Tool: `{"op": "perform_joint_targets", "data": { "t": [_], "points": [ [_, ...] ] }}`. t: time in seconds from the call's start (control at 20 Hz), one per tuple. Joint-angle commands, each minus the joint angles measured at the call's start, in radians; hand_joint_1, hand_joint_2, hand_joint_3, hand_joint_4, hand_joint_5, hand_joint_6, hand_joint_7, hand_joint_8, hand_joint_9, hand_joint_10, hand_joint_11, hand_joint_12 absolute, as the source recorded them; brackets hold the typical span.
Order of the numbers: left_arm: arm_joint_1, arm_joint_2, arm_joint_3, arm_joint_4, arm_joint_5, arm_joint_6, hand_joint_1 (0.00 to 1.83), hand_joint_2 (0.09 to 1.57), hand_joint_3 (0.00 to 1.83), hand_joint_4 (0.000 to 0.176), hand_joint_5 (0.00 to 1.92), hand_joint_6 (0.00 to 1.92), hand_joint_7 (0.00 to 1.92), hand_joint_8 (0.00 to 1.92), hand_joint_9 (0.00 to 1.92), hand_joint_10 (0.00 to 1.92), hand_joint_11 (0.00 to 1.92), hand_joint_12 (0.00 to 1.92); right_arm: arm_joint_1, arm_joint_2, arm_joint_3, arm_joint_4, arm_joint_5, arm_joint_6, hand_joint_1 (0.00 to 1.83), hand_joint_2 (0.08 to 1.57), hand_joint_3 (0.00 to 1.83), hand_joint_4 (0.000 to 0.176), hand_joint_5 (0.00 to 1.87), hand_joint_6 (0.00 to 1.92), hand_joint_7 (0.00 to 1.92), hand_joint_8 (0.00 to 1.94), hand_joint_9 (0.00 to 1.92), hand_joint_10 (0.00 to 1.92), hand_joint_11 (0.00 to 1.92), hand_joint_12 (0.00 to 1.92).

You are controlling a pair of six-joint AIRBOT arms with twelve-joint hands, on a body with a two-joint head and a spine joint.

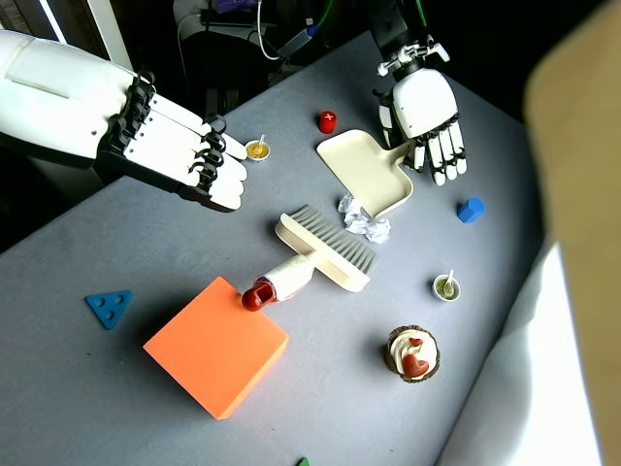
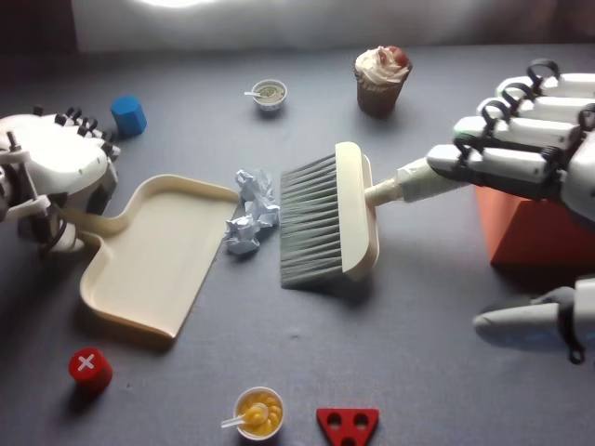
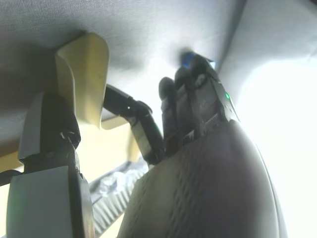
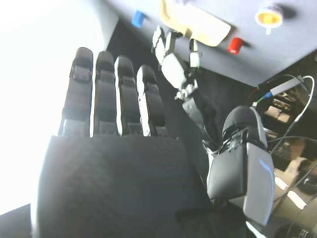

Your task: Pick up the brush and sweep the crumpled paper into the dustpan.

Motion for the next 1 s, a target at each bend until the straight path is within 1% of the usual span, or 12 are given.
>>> {"op": "perform_joint_targets", "data": {
  "t": [0.0, 0.15, 0.25, 0.3, 0.4, 0.45, 0.5, 0.65, 0.7, 0.75, 0.85, 0.95],
  "points": [
    [-0.013, 0.004, 0.011, 0.020, -0.082, 0.007, 1.14, 1.13, 0.00, 0.000, 0.96, 1.00, 0.27, 0.00, 0.20, 0.00, 0.15, 0.08, -0.001, -0.007, -0.002, -0.014, -0.181, -0.034, 0.00, 0.99, 0.00, 0.000, 0.14, 0.00, 0.19, 0.00, 0.20, 0.00, 0.20, 0.00],
    [-0.033, -0.009, 0.033, 0.021, -0.076, 0.009, 1.13, 1.13, 0.00, 0.000, 0.95, 1.01, 0.28, 0.01, 0.20, 0.00, 0.15, 0.08, -0.050, -0.089, 0.009, -0.002, -0.295, -0.235, 0.01, 0.99, 0.00, 0.000, 0.15, 0.00, 0.20, 0.00, 0.21, 0.00, 0.21, 0.01],
    [-0.038, -0.020, 0.045, 0.020, -0.077, 0.009, 1.10, 1.14, 0.00, 0.000, 0.93, 1.06, 0.27, 0.00, 0.19, 0.00, 0.13, 0.07, -0.052, -0.139, 0.020, 0.094, -0.321, -0.352, 0.03, 1.00, 0.00, 0.000, 0.14, 0.00, 0.17, 0.00, 0.20, 0.00, 0.21, 0.00],
    [-0.039, -0.029, 0.054, 0.020, -0.076, 0.009, 1.10, 1.14, 0.00, 0.000, 0.93, 1.06, 0.27, 0.00, 0.19, 0.00, 0.12, 0.07, -0.053, -0.182, 0.027, 0.162, -0.382, -0.453, 0.03, 0.99, 0.00, 0.000, 0.14, 0.00, 0.17, 0.00, 0.20, 0.00, 0.20, 0.00],
    [-0.039, -0.040, 0.071, 0.020, -0.066, 0.009, 1.10, 1.14, 0.00, 0.000, 0.93, 1.06, 0.26, 0.00, 0.18, 0.00, 0.11, 0.07, -0.054, -0.278, 0.055, 0.264, -0.514, -0.605, 0.07, 0.99, 0.00, 0.000, 0.14, 0.00, 0.17, 0.00, 0.19, 0.00, 0.18, 0.00],
    [-0.039, -0.042, 0.075, 0.023, -0.063, 0.009, 1.11, 1.14, 0.00, 0.000, 0.92, 1.06, 0.26, 0.00, 0.18, 0.00, 0.12, 0.07, -0.054, -0.304, 0.063, 0.282, -0.540, -0.640, 0.10, 0.98, 0.00, 0.000, 0.15, 0.01, 0.18, 0.01, 0.20, 0.01, 0.20, 0.01],
    [-0.039, -0.046, 0.083, 0.029, -0.060, 0.009, 1.12, 1.14, 0.00, 0.000, 0.93, 1.05, 0.25, 0.00, 0.18, 0.00, 0.12, 0.07, -0.053, -0.354, 0.079, 0.315, -0.599, -0.702, 0.13, 0.98, 0.00, 0.000, 0.16, 0.01, 0.18, 0.01, 0.20, 0.01, 0.20, 0.01],
    [-0.038, -0.063, 0.111, 0.022, -0.053, 0.009, 1.12, 1.13, 0.00, 0.000, 0.95, 1.03, 0.26, 0.00, 0.19, 0.00, 0.12, 0.08, -0.051, -0.442, 0.107, 0.337, -0.657, -0.751, 0.18, 0.98, 0.00, 0.000, 0.14, 0.00, 0.19, 0.00, 0.21, 0.01, 0.21, 0.01],
    [-0.038, -0.069, 0.125, 0.020, -0.052, 0.009, 1.12, 1.13, 0.00, 0.000, 0.95, 1.03, 0.24, 0.00, 0.18, 0.00, 0.11, 0.07, -0.051, -0.473, 0.115, 0.341, -0.678, -0.774, 0.23, 0.98, 0.00, 0.000, 0.12, 0.00, 0.17, 0.00, 0.19, 0.00, 0.20, 0.01],
    [-0.038, -0.073, 0.135, 0.019, -0.053, 0.009, 1.12, 1.13, 0.00, 0.000, 0.95, 1.03, 0.24, 0.00, 0.18, 0.00, 0.11, 0.07, -0.051, -0.500, 0.124, 0.346, -0.694, -0.800, 0.36, 0.97, 0.00, 0.000, 0.10, 0.00, 0.15, 0.00, 0.18, 0.00, 0.20, 0.01],
    [-0.040, -0.077, 0.156, 0.019, -0.049, 0.009, 1.12, 1.13, 0.00, 0.000, 0.94, 1.03, 0.26, 0.00, 0.19, 0.00, 0.11, 0.08, -0.062, -0.548, 0.157, 0.360, -0.731, -0.847, 0.43, 0.96, 0.00, 0.000, 0.07, 0.00, 0.12, 0.00, 0.15, 0.00, 0.18, 0.00],
    [-0.044, -0.081, 0.174, 0.020, -0.049, 0.009, 1.10, 1.15, 0.00, 0.000, 0.92, 1.07, 0.26, 0.00, 0.18, 0.00, 0.09, 0.07, -0.068, -0.588, 0.192, 0.415, -0.738, -0.863, 0.57, 0.96, 0.00, 0.000, 0.05, 0.00, 0.10, 0.00, 0.14, 0.00, 0.20, 0.01]
  ]
}}
